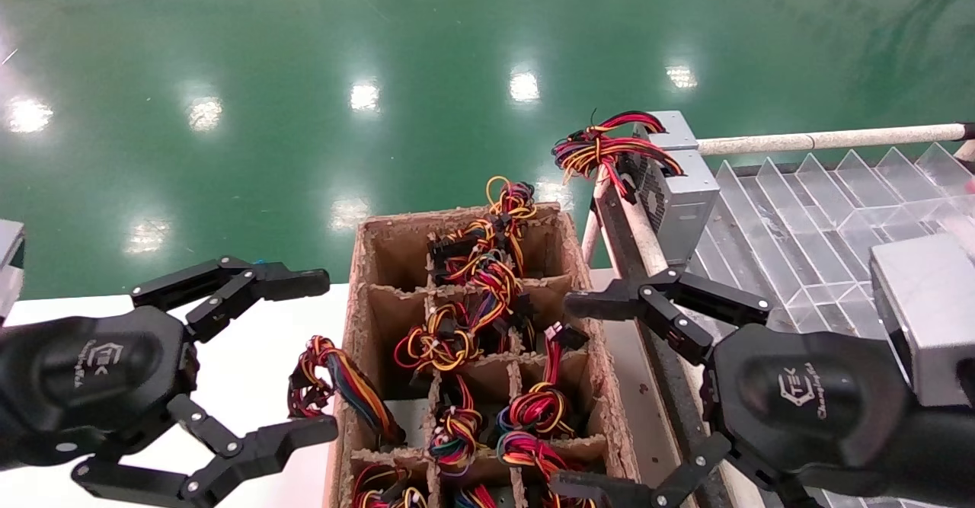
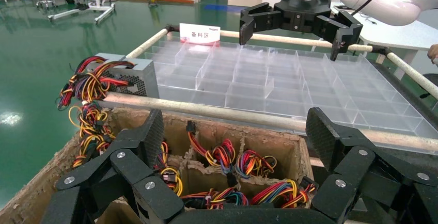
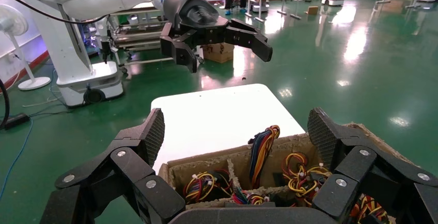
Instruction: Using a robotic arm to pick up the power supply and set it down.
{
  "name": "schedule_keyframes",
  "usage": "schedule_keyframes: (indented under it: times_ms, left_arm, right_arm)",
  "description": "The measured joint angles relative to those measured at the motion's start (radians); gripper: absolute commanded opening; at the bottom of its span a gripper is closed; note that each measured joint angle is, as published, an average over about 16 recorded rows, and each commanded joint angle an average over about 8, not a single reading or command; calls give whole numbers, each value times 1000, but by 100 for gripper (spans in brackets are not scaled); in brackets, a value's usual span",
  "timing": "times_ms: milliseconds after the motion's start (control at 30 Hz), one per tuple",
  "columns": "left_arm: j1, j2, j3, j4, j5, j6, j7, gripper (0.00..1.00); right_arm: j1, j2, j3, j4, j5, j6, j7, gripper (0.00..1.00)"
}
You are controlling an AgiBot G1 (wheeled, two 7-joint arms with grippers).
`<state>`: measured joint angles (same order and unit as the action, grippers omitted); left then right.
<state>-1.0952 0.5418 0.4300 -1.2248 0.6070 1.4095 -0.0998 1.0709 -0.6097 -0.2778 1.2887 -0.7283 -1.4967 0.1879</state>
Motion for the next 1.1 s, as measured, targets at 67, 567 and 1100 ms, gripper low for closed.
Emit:
schedule_keyframes:
  times_ms: [67,567,1100]
  left_arm:
    - [0,0,0,0,0,0,0,100]
    - [0,0,0,0,0,0,0,100]
    - [0,0,0,0,0,0,0,100]
  right_arm:
    - [1,0,0,-1,-1,0,0,100]
    - [5,-2,-2,-8,-3,1,-2,100]
    - [6,-3,-3,-9,-4,2,-3,100]
